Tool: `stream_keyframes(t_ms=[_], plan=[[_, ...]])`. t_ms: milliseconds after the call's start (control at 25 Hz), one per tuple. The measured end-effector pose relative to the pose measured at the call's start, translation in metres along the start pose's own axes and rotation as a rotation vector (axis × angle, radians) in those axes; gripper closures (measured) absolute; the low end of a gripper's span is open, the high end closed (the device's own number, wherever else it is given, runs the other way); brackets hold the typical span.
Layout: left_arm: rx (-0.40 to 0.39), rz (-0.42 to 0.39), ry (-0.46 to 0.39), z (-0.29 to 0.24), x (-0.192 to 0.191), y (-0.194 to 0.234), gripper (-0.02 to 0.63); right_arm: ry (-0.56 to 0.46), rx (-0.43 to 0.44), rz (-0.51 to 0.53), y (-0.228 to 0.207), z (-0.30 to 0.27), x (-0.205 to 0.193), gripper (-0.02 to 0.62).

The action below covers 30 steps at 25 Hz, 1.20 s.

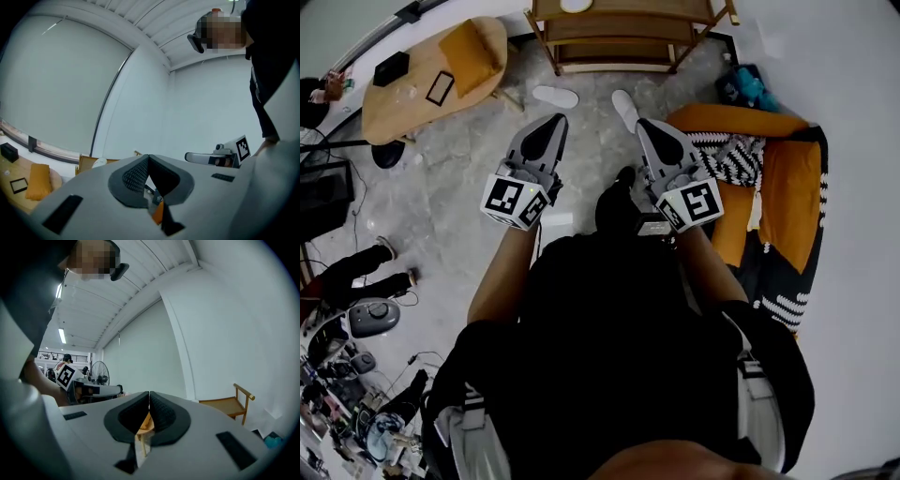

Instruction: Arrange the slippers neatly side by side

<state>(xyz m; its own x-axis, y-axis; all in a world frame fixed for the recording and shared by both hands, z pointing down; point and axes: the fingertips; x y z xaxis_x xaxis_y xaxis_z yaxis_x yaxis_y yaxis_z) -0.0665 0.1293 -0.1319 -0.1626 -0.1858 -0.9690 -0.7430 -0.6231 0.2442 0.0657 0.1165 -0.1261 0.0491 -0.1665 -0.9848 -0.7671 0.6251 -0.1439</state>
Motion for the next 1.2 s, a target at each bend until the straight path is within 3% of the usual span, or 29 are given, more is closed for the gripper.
stream_keyframes(t_ms=[320, 680, 920, 1200], plan=[[0.08, 0.034, 0.024, -0.048, -0.005, 0.06, 0.592, 0.068, 0.047, -0.043, -0.067, -0.061, -0.023, 0.563], [0.089, 0.015, 0.068, -0.093, -0.042, 0.107, 0.592, 0.136, -0.139, -0.149, -0.163, -0.104, -0.09, 0.563], [0.026, 0.029, 0.088, -0.098, -0.073, 0.143, 0.592, 0.178, -0.228, -0.256, -0.184, -0.131, -0.138, 0.563], [-0.072, 0.033, 0.129, -0.085, -0.134, 0.203, 0.592, 0.225, -0.318, -0.252, -0.178, -0.153, -0.195, 0.563]])
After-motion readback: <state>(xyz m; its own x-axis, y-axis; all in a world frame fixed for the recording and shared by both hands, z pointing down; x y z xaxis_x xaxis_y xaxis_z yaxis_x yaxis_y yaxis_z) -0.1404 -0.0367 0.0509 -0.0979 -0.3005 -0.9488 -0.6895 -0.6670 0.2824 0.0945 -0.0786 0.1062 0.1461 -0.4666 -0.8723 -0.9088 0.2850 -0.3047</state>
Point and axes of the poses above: the fingertips, and each gripper's own axes: z backward along the fingers, y to its left, x out of its top, and after that the axes turned 14 degrees about -x, right-handed
